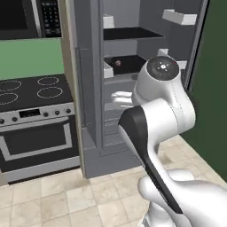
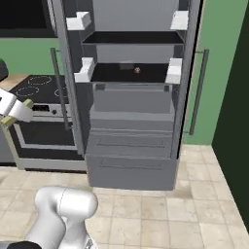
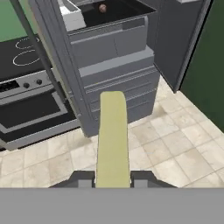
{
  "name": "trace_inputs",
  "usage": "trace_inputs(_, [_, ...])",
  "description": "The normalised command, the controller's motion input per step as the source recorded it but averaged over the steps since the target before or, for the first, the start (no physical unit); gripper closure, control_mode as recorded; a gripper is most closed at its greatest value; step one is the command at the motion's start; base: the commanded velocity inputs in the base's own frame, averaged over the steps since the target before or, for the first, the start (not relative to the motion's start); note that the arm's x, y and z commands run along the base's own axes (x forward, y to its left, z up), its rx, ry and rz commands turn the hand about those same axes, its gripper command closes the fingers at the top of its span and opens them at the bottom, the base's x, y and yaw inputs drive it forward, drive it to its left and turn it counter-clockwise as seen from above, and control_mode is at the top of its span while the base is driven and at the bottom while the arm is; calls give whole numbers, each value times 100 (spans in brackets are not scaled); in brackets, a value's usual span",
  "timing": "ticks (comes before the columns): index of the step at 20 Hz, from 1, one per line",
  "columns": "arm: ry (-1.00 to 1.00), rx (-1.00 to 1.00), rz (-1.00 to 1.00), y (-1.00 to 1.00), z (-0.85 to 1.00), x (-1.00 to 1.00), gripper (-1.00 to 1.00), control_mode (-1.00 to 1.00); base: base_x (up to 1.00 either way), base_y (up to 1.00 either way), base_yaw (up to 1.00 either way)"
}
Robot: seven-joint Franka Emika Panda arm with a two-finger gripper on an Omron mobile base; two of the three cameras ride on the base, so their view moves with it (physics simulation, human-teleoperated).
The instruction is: Pick the egg and butter from the fridge and place them by the bowl for mixing.
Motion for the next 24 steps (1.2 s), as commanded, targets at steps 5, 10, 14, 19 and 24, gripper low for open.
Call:
trace_inputs(5, [0, 0, 0, 0, 0, 0, 100, 100, -45, 100, -47])
trace_inputs(10, [0, 0, 0, 0, 0, 0, 100, 100, 1, 100, -25])
trace_inputs(14, [0, 0, 0, 0, 0, 0, 100, 100, 4, 100, 41])
trace_inputs(19, [0, 0, 0, 0, 0, 0, 100, 100, 0, 91, 72])
trace_inputs(24, [0, 0, 0, 0, 0, 0, 100, 100, 0, 66, 83])
